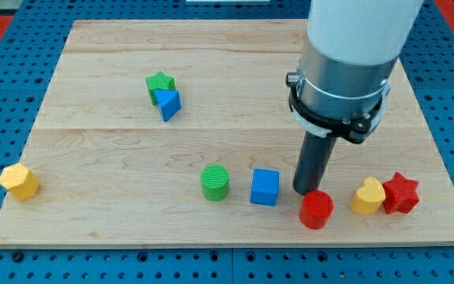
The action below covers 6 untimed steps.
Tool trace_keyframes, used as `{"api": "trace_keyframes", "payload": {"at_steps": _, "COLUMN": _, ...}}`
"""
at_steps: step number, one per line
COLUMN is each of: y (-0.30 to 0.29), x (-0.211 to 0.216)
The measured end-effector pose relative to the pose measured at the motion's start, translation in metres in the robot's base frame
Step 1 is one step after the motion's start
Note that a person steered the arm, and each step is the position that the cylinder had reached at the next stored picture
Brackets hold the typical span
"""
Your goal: Move the blue cube close to the green circle
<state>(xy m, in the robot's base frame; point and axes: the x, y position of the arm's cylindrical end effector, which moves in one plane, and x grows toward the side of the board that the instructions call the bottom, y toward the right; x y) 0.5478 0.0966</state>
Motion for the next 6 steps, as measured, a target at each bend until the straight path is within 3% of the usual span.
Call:
{"api": "trace_keyframes", "payload": {"at_steps": 2, "y": -0.027, "x": 0.0}}
{"api": "trace_keyframes", "payload": {"at_steps": 4, "y": -0.116, "x": 0.0}}
{"api": "trace_keyframes", "payload": {"at_steps": 6, "y": -0.169, "x": 0.012}}
